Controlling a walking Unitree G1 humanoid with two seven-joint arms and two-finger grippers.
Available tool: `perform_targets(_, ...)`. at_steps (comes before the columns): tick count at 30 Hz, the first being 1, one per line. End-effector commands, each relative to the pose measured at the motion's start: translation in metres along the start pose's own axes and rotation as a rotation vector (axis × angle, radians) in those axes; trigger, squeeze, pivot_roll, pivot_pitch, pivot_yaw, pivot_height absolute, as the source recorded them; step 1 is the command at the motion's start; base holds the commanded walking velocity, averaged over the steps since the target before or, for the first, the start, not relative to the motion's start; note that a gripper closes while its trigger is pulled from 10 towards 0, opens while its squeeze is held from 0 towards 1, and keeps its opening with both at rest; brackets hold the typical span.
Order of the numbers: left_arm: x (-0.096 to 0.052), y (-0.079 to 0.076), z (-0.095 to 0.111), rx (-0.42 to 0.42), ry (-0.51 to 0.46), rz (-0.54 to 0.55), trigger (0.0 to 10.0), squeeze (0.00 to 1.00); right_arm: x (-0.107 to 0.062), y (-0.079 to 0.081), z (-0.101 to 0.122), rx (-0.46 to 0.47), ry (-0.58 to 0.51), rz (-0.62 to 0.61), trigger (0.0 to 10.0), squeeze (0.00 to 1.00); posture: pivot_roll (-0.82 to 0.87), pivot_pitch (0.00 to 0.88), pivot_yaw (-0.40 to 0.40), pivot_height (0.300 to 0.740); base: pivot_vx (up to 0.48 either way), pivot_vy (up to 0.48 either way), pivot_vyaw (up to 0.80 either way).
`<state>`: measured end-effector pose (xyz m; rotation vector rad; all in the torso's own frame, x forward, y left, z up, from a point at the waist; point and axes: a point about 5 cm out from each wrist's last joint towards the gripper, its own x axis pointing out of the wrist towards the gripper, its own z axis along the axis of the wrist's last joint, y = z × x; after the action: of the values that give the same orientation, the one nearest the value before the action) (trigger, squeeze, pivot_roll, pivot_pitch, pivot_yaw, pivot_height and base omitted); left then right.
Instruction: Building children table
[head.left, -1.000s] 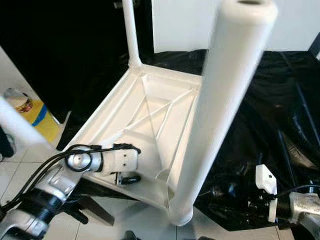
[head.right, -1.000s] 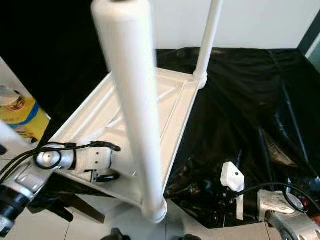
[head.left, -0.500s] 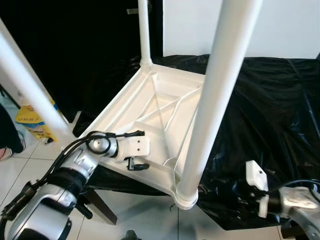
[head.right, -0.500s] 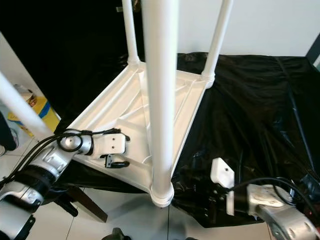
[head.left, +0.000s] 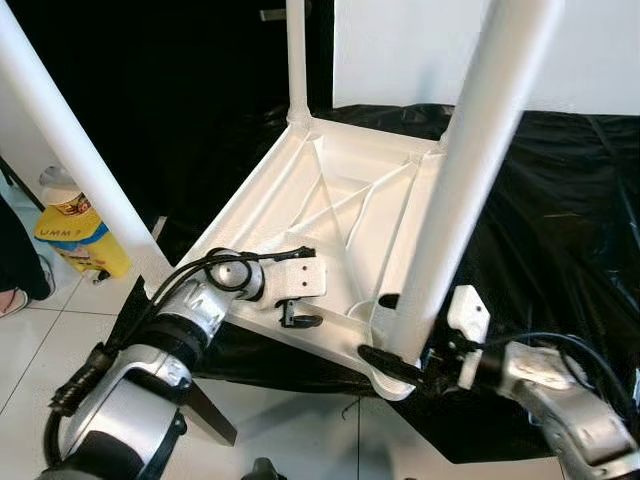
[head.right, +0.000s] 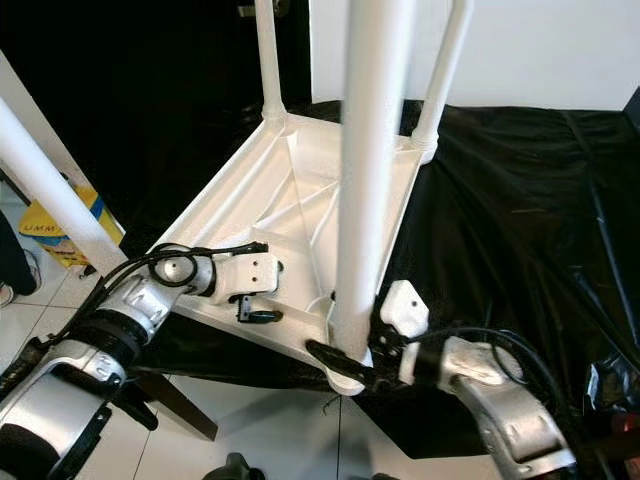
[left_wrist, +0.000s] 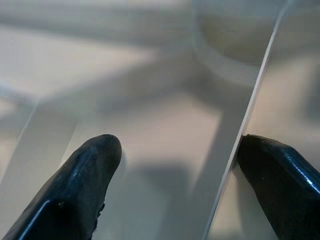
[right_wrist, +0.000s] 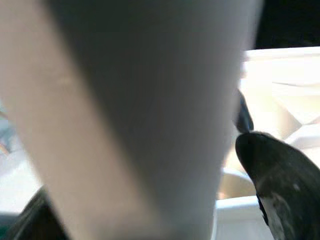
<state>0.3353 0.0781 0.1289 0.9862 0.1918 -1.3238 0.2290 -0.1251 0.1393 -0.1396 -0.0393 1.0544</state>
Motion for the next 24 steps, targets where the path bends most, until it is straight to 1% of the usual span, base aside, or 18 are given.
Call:
perform_targets(1,0.008,0.009,0.0,-0.009,0.006,0.36,10.0,0.0,0.008,0.0,-0.003,-0.003,0.013,-0.014,10.0,0.0,-0.06,0.065,0.0,0.74,0.0,0.0,0.0)
perform_targets(3,0.007,0.009,0.001,-0.017,-0.009,0.36,10.0,0.0,0.009,-0.003,-0.004,0.002,0.011,-0.04,10.0,0.0,-0.06,0.065,0.0,0.74,0.0,0.0,0.0)
perform_targets(4,0.005,0.007,0.003,-0.035,-0.036,0.359,10.0,0.0,0.008,-0.007,-0.007,0.004,0.014,-0.073,10.0,0.0,-0.05,0.065,0.0,0.74,0.0,0.0,0.0)
perform_targets(5,0.002,0.005,0.004,-0.061,-0.066,0.357,10.0,0.0,0.005,-0.012,-0.01,0.004,0.024,-0.102,10.0,0.0,-0.05,0.066,-0.001,0.74,0.0,0.0,0.0)
perform_targets(6,0.002,0.005,0.004,-0.061,-0.066,0.357,10.0,0.0,0.005,-0.012,-0.01,0.004,0.024,-0.102,10.0,0.0,-0.05,0.066,-0.001,0.74,0.0,0.0,0.0)
perform_targets(8,-0.005,0.001,0.005,-0.113,-0.119,0.36,10.0,0.0,-0.002,-0.02,-0.015,0.003,0.042,-0.149,10.0,0.0,-0.05,0.066,-0.003,0.74,0.0,0.0,0.0)
perform_targets(10,-0.005,0.001,0.005,-0.113,-0.119,0.36,10.0,0.0,-0.002,-0.02,-0.015,0.003,0.042,-0.149,10.0,0.0,-0.05,0.066,-0.003,0.74,0.0,0.0,0.0)
perform_targets(11,-0.009,-0.001,0.005,-0.138,-0.142,0.368,10.0,0.0,-0.007,-0.024,-0.018,0.004,0.054,-0.173,10.0,0.0,-0.06,0.062,-0.005,0.74,0.0,0.0,0.0)
perform_targets(12,-0.009,-0.001,0.005,-0.138,-0.142,0.368,10.0,0.0,-0.007,-0.024,-0.018,0.004,0.054,-0.173,10.0,0.0,-0.06,0.062,-0.005,0.74,0.0,0.0,0.0)
perform_targets(14,-0.019,-0.005,0.004,-0.197,-0.194,0.393,10.0,0.0,-0.016,-0.033,-0.024,0.01,0.072,-0.223,10.0,0.0,-0.05,0.058,-0.008,0.74,0.0,0.0,0.0)
perform_targets(16,-0.019,-0.005,0.004,-0.197,-0.194,0.393,10.0,0.0,-0.016,-0.033,-0.024,0.01,0.072,-0.223,10.0,0.0,-0.05,0.058,-0.008,0.74,0.0,0.0,0.0)
perform_targets(17,-0.024,-0.007,0.005,-0.234,-0.232,0.405,10.0,0.0,-0.02,-0.038,-0.025,0.011,0.076,-0.25,10.0,0.0,-0.05,0.055,-0.012,0.74,0.0,0.0,0.0)
perform_targets(18,-0.024,-0.007,0.005,-0.234,-0.232,0.405,10.0,0.0,-0.02,-0.038,-0.025,0.011,0.076,-0.25,10.0,0.0,-0.05,0.055,-0.012,0.74,0.0,0.0,0.0)
perform_targets(19,-0.029,-0.012,0.008,-0.258,-0.277,0.41,10.0,0.0,-0.025,-0.043,-0.027,0.012,0.076,-0.283,10.0,0.0,-0.05,0.052,-0.016,0.74,0.0,0.0,0.0)
perform_targets(20,-0.029,-0.012,0.008,-0.258,-0.277,0.41,10.0,0.0,-0.025,-0.043,-0.027,0.012,0.076,-0.283,10.0,0.0,-0.05,0.052,-0.016,0.74,0.0,0.0,0.0)
perform_targets(22,-0.036,-0.022,0.016,-0.298,-0.361,0.413,10.0,0.0,-0.033,-0.053,-0.03,0.007,0.081,-0.338,10.0,0.0,-0.04,0.047,-0.024,0.74,0.0,0.0,0.0)
perform_targets(23,-0.036,-0.022,0.016,-0.298,-0.361,0.413,10.0,0.0,-0.033,-0.053,-0.03,0.007,0.081,-0.338,10.0,0.0,-0.04,0.047,-0.024,0.74,0.0,0.0,0.0)
perform_targets(24,-0.039,-0.026,0.02,-0.318,-0.39,0.423,10.0,0.0,-0.036,-0.056,-0.031,0.004,0.081,-0.359,10.0,0.0,-0.04,0.047,-0.024,0.74,0.0,0.0,0.0)
